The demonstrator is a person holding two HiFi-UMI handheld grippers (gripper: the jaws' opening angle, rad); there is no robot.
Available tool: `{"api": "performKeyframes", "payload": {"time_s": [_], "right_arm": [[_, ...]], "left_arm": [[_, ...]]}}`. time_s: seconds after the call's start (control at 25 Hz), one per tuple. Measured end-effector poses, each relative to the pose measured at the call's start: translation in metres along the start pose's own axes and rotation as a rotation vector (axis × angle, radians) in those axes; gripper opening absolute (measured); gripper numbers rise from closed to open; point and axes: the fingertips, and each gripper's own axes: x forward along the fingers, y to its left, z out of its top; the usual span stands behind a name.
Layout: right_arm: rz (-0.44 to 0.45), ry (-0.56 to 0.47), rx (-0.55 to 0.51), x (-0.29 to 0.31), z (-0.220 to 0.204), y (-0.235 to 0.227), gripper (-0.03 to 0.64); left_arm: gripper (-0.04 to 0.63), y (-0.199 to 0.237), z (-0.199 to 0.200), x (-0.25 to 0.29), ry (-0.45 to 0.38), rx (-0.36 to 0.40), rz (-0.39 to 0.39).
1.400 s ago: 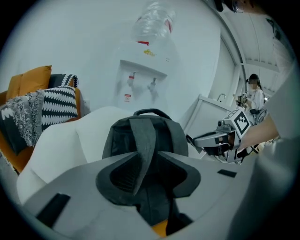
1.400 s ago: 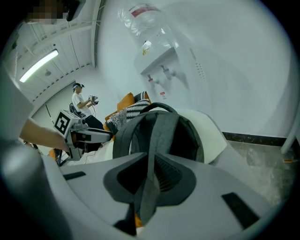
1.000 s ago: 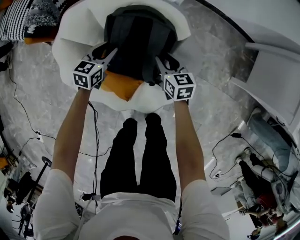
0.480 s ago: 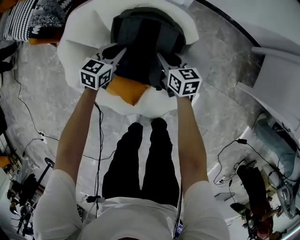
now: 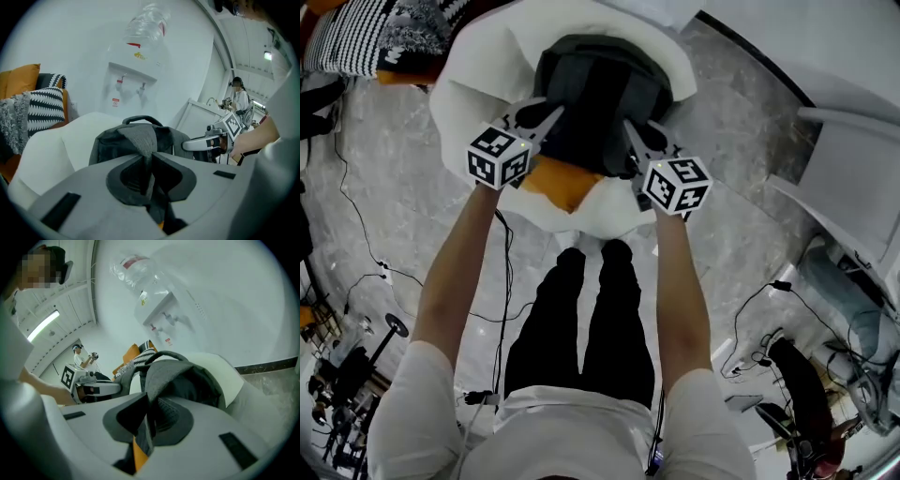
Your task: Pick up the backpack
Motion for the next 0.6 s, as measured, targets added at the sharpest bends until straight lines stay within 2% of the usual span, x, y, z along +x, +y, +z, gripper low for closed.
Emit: {"api": "performKeyframes", "payload": {"time_s": [0.24, 0.6], "right_arm": [[0.009, -0.048, 0.029, -0.040, 0.031, 0.025, 0.037], [0.023, -0.030, 0.020, -0.074, 0.043, 0.060, 0.037]], "left_arm": [[0.031, -0.038, 0.023, -0.029, -0.024, -0.024, -0.025], [0.031, -0.067, 0.038, -0.071, -0.042, -0.071, 0.000]]}}
